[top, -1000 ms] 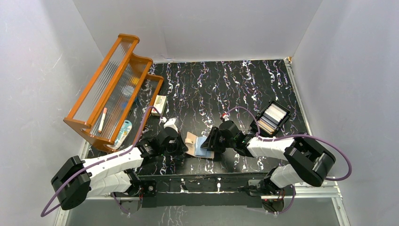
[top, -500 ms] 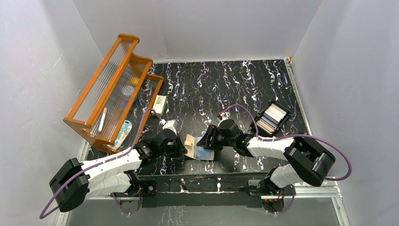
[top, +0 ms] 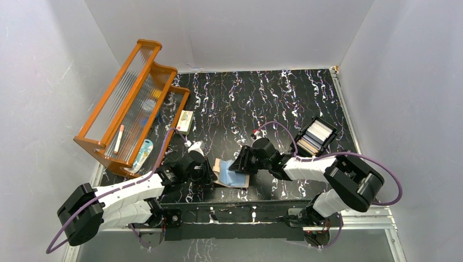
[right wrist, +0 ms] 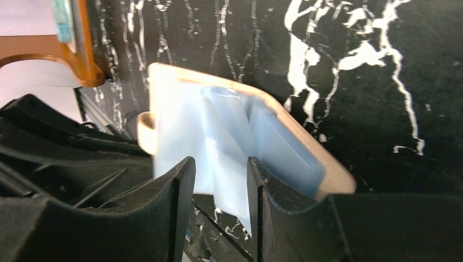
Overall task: Put the credit cards into the card holder
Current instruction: Adjust the card holder at the center of the board.
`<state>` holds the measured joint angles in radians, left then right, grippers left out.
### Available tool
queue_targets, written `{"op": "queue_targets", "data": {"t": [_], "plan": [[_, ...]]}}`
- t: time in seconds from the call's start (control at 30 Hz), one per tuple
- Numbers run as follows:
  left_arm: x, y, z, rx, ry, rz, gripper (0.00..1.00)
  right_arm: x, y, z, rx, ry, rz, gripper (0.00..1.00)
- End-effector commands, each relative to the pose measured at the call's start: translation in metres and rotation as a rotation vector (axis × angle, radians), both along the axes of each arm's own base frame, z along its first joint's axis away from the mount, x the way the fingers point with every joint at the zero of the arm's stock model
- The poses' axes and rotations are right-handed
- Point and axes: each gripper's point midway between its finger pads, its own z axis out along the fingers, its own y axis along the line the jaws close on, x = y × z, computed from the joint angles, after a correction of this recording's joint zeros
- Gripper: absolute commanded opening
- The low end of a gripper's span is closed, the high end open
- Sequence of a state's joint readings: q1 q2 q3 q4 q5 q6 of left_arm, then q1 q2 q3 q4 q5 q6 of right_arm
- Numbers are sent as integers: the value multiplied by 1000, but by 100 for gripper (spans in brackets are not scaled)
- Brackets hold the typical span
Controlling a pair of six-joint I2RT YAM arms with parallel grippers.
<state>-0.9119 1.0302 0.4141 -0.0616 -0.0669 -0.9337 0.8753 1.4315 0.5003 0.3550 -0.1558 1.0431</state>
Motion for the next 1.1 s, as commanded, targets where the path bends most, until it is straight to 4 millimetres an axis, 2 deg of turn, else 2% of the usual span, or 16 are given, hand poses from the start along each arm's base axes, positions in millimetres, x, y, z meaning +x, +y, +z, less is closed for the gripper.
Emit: {"op": "queue_targets", "data": {"t": [0.0, 0.17, 0.23, 0.5, 0.73, 0.9, 1.07], "plan": [[-4, -2, 9, -21, 20, 4, 17, 11, 3, 0, -39, -8, -18, 47], [-5, -5, 24, -43, 35, 17, 36, 12, -9, -7, -120, -7, -36, 46], [-4, -4, 31, -50, 34, 30, 48, 12, -12, -8, -142, -10, -40, 45], [4, -18, 60, -127, -66, -38, 65, 14, -20, -5, -208, -27, -47, 43], [9, -24, 48, -7, -74, -138, 75, 14, -18, -2, -213, -37, -37, 42], [18, -23, 33, 81, -69, -143, 75, 12, -19, -2, -220, -33, -34, 42], [21, -13, 18, 164, -61, -140, 73, 10, -31, -5, -273, -23, -56, 42]]}}
